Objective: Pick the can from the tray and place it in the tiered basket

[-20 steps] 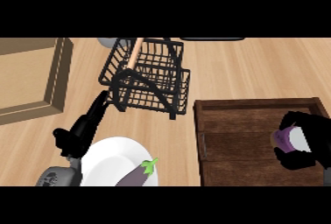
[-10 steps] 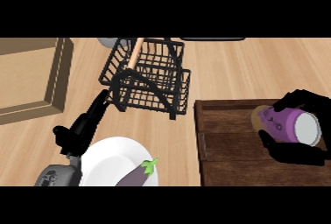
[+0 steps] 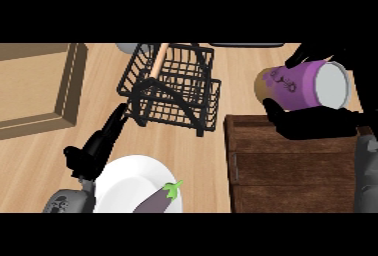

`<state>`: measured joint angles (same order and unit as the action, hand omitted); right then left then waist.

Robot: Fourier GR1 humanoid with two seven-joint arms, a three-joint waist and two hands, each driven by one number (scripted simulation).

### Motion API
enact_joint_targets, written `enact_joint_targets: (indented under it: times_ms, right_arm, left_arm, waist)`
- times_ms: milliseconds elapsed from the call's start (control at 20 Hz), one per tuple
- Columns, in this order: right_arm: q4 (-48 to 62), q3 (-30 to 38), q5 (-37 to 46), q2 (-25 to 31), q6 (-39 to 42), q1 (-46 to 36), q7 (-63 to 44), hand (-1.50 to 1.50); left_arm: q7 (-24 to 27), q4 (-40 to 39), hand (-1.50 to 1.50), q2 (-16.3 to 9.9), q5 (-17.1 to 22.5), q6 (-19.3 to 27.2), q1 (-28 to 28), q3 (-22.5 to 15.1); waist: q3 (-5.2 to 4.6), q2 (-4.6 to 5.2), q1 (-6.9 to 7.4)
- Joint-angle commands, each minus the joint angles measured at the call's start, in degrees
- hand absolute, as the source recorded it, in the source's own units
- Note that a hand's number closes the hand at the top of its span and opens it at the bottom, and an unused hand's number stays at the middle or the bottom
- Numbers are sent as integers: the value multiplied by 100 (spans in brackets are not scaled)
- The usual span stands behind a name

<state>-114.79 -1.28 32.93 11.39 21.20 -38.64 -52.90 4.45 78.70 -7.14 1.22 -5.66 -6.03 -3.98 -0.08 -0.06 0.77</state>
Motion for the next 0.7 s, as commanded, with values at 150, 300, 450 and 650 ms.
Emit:
enact_joint_targets:
  times_ms: [150, 300, 450, 650]
  right_arm:
    - [1841, -41, 227, -592, -158, -2310, -1038, 150]
    - [3016, 133, 455, -723, -710, -2608, -289, 150]
    - [3702, 151, 469, -992, -776, -3275, -386, 150]
    - [4752, -123, 428, -1126, -1307, -3408, 0, 150]
  left_arm:
    - [-90, 99, 0, 22, -14, -100, -83, -70]
    - [-53, -58, 0, 181, -92, 30, -160, -103]
    - [115, -176, 0, 137, -170, -4, -80, -101]
    - [286, -388, 0, -67, 63, -297, -195, 170]
  waist:
    - [-4, 8, 76]
    - [1, 35, 68]
    - [0, 26, 68]
    - [-1, 40, 86]
